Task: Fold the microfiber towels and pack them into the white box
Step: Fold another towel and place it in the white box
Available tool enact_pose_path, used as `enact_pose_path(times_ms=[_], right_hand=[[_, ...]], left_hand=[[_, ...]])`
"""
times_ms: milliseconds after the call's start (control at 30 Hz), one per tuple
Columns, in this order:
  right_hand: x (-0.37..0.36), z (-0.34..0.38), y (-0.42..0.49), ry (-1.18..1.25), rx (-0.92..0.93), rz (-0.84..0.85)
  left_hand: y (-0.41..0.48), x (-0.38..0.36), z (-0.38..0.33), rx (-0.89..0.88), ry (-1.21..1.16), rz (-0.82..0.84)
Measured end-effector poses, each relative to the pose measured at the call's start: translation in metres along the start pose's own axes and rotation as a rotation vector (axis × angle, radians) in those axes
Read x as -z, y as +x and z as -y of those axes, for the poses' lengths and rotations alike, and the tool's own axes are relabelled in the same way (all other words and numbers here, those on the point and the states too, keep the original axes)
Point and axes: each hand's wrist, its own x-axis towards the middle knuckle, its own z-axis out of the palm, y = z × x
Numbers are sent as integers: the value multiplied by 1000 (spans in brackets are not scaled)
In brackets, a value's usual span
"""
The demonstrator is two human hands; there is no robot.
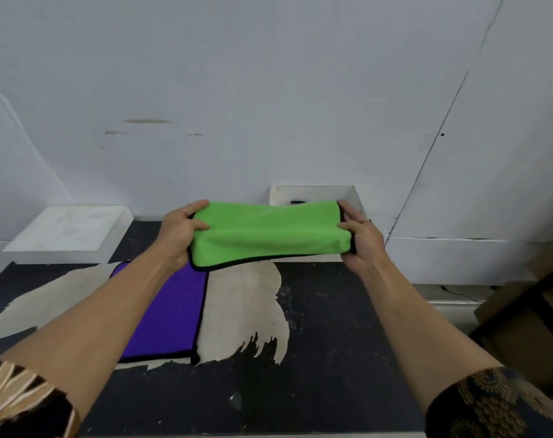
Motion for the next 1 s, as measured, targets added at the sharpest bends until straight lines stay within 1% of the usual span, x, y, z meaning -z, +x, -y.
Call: enact_pose_path(times_ms=[100,167,200,267,367,400,433,500,567,667,733,833,933,967,1000], right_hand=[[30,-12,-4,40,0,0],[57,-36,-7,-5,-63,-60],[72,-51,-9,-82,-114,-111],[101,-86,-13,-327,-243,-213],[141,-136,-27,-724,-467,-224],[150,-147,-31,-844,-503,-222],[156,-155,-35,-962,-504,-223],[161,-161,-41,-1165,-462,-209],[159,-160,-43,-1286,-438,-167],[155,-156,-44,-1419,-375,-143],[153,-152,-46,-1511,-314,-153],[150,-146,-49,-1552,-337,-129],[146,-142,-52,-1637,-377,-56],[146,-142,-54,-1715,-345,-33],[145,-143,-56,-1814,-270,-13]], left_hand=[[-12,-6,25,-44,-22,34],[-22,-4,58,1,32,17],[-26,-1,79,46,92,0],[-36,5,120,178,233,5],[-61,18,180,486,350,99],[-70,21,196,575,388,125],[-78,24,210,616,434,132],[-88,30,231,567,553,109],[-92,33,240,522,663,101],[-94,39,241,473,726,64],[-95,42,239,449,720,40],[-99,47,239,491,691,74],[-103,53,240,489,727,118],[-104,54,239,471,767,149],[-107,55,237,438,826,192]])
